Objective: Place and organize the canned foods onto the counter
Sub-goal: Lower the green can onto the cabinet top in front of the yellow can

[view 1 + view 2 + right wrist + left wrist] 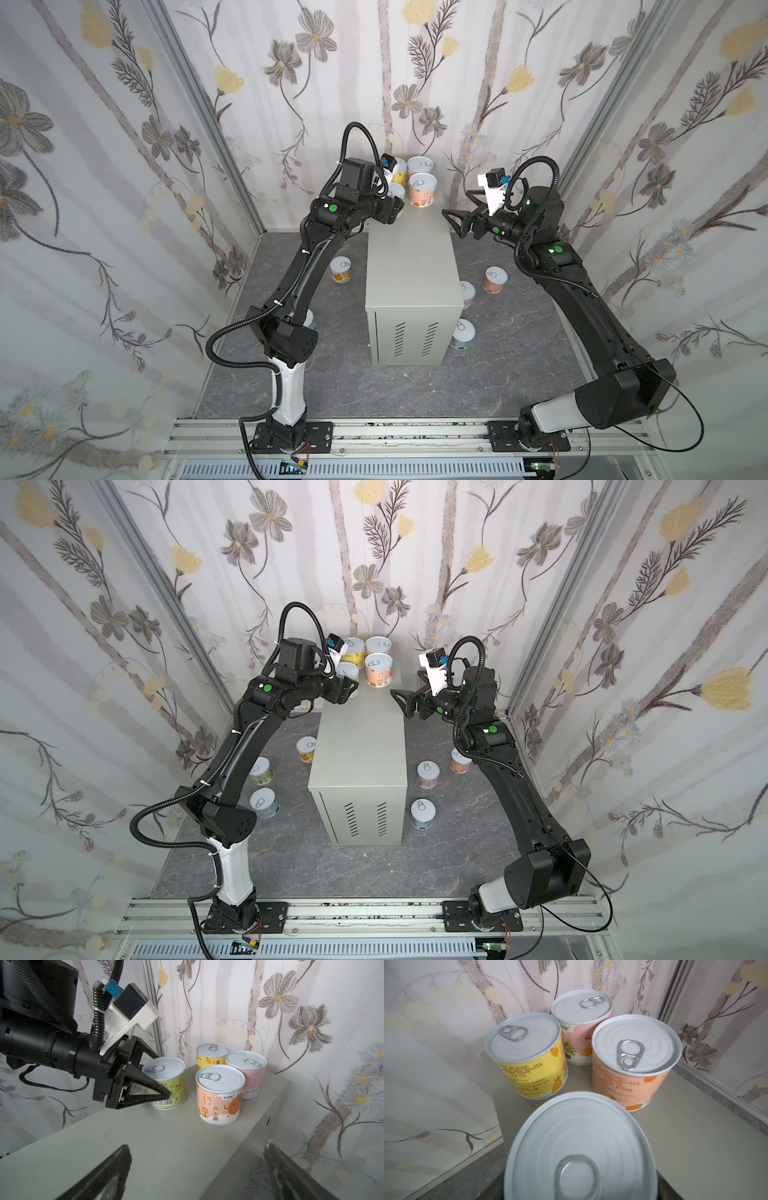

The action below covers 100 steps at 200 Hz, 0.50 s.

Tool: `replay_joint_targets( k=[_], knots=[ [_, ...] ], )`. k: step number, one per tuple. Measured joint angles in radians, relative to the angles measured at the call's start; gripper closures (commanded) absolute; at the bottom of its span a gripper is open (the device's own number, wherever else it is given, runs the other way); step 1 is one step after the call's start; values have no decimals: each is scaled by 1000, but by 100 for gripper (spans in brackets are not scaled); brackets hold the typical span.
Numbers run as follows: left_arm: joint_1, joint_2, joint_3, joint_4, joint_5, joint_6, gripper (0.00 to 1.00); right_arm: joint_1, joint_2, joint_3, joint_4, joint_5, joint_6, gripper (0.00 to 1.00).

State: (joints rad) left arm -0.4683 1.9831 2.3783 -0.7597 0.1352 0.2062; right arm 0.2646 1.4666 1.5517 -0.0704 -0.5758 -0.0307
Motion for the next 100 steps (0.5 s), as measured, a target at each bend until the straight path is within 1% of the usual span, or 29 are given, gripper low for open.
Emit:
replay_joint_targets(
  k=[83, 100],
  knots=[
    [7, 37, 1, 79, 0, 0, 28, 0, 39, -3, 5, 6, -29, 0],
    [7, 45, 3, 94, 2, 0, 26, 0, 50, -3, 10, 6, -30, 0]
  ],
)
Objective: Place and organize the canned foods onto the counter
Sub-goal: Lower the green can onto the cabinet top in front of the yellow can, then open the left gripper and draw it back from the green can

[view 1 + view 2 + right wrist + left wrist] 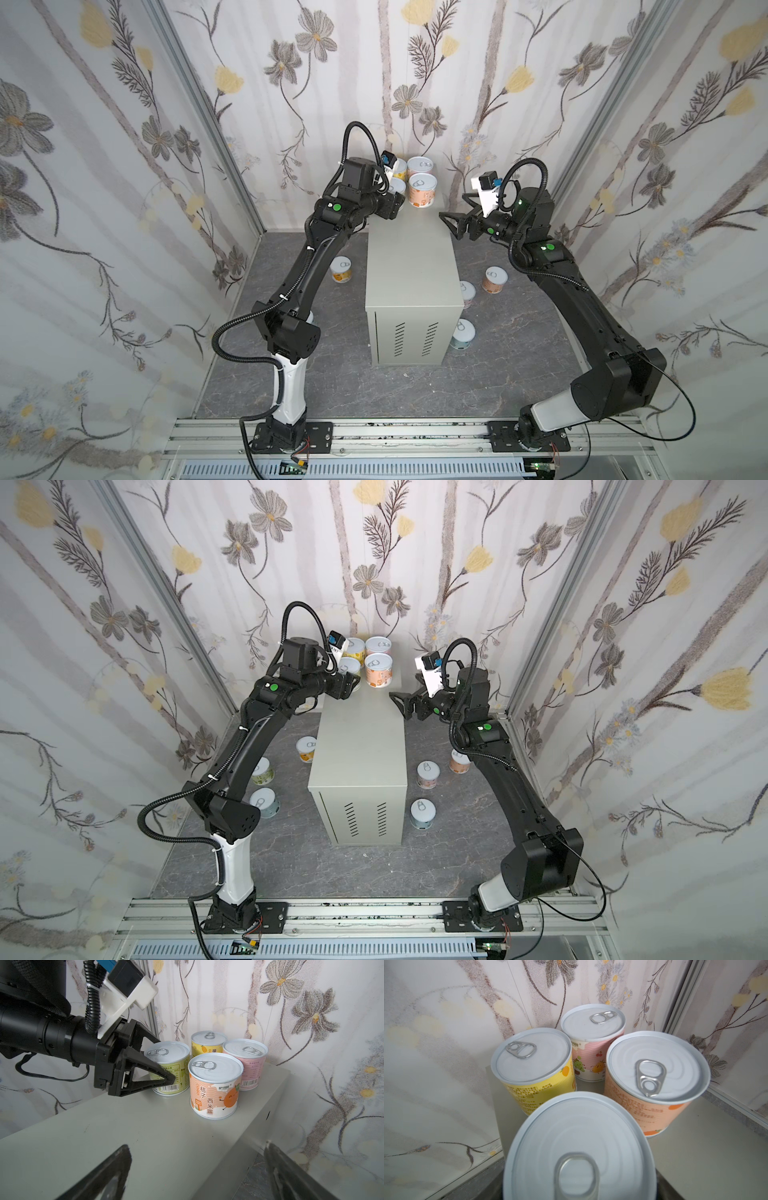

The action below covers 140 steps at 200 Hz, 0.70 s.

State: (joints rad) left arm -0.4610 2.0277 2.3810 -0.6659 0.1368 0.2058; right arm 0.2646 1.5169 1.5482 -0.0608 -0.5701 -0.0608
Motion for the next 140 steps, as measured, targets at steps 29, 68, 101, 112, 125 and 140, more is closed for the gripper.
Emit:
replay_joint_targets(
  k=[29, 68, 101, 112, 125, 140],
  knots=[
    [0, 9, 1, 9, -5, 4, 16, 0, 18, 0, 16, 0, 0, 0],
    [0, 15, -1, -46, -17, 15, 6, 0, 33, 0, 35, -9, 0, 0],
    [0, 9, -3, -50, -21, 23, 3, 0, 42, 4, 39, -19, -4, 0],
    [0, 3, -10, -50, -21, 25, 3, 0, 45, 4, 42, -26, -5, 0],
    [0, -14, -40, -42, -20, 31, 4, 0, 49, 5, 48, -30, -8, 0],
    [0, -44, -92, -16, -19, 40, 4, 1, 55, 5, 58, -34, -8, 0]
  ],
)
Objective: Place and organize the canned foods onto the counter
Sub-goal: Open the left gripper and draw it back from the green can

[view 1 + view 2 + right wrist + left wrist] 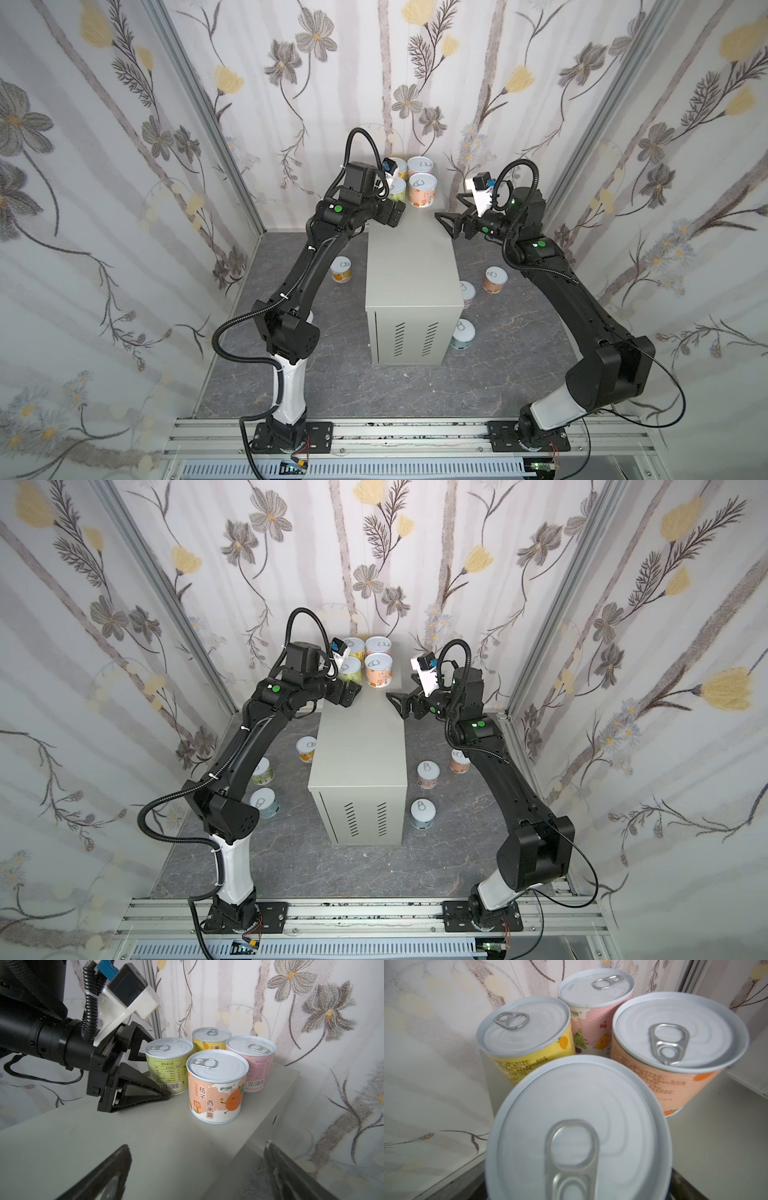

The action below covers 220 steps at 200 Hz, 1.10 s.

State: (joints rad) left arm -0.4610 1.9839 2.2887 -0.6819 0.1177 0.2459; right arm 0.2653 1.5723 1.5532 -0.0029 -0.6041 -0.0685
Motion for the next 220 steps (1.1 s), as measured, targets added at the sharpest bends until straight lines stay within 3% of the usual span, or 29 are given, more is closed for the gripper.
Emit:
replay_joint_targets(
  k=[83, 129, 220],
  knots=[
    [37, -253, -428, 280, 53, 64, 11, 23, 63, 1, 105, 5, 4, 1],
    [85, -356, -629, 504, 149, 69, 18, 44, 89, 11, 143, 47, -11, 1],
    [113, -372, -753, 793, 246, 82, 24, 53, 142, 21, 223, 89, -2, 1]
  ],
)
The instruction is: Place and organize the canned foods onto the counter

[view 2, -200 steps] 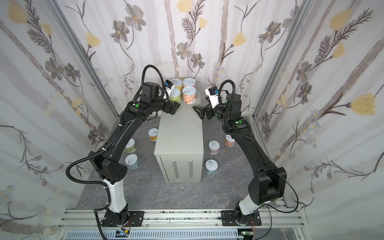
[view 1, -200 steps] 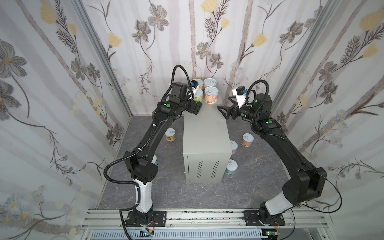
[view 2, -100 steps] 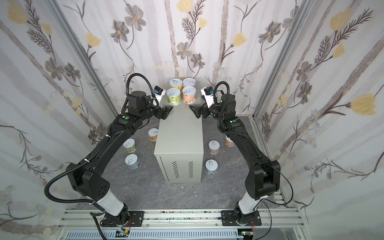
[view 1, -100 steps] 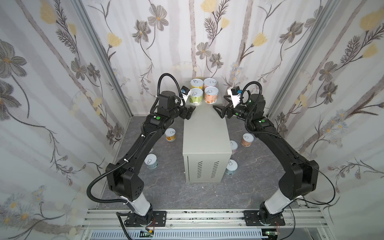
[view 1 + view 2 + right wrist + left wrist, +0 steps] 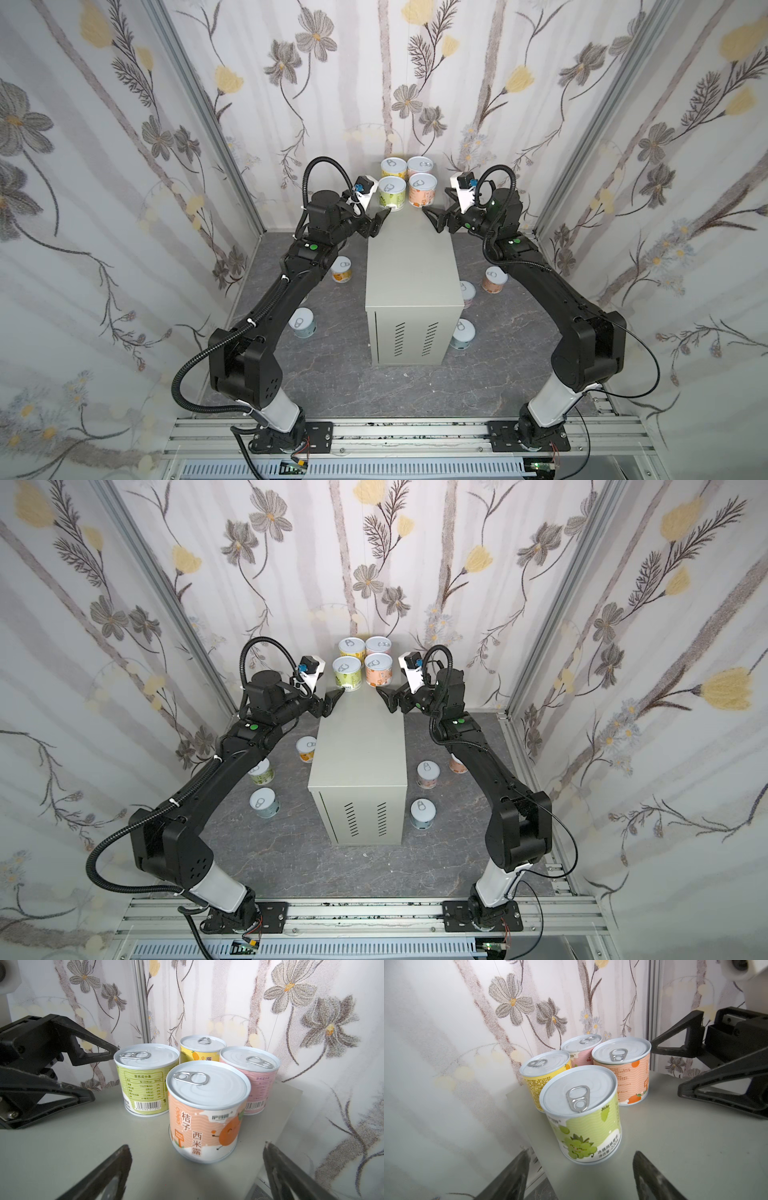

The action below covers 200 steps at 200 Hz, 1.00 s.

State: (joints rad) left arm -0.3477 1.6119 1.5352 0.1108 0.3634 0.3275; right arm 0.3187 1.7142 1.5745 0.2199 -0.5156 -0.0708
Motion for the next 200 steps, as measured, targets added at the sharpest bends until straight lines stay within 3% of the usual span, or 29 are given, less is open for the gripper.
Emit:
replay_joint_targets(
  k=[131, 200],
  knots=[
    [2, 113, 115, 11, 77, -8, 37, 5, 41, 28, 36, 25, 10, 3],
    [2, 140, 146, -2, 89, -17, 38, 5, 47, 37, 37, 24, 10, 5]
  ],
)
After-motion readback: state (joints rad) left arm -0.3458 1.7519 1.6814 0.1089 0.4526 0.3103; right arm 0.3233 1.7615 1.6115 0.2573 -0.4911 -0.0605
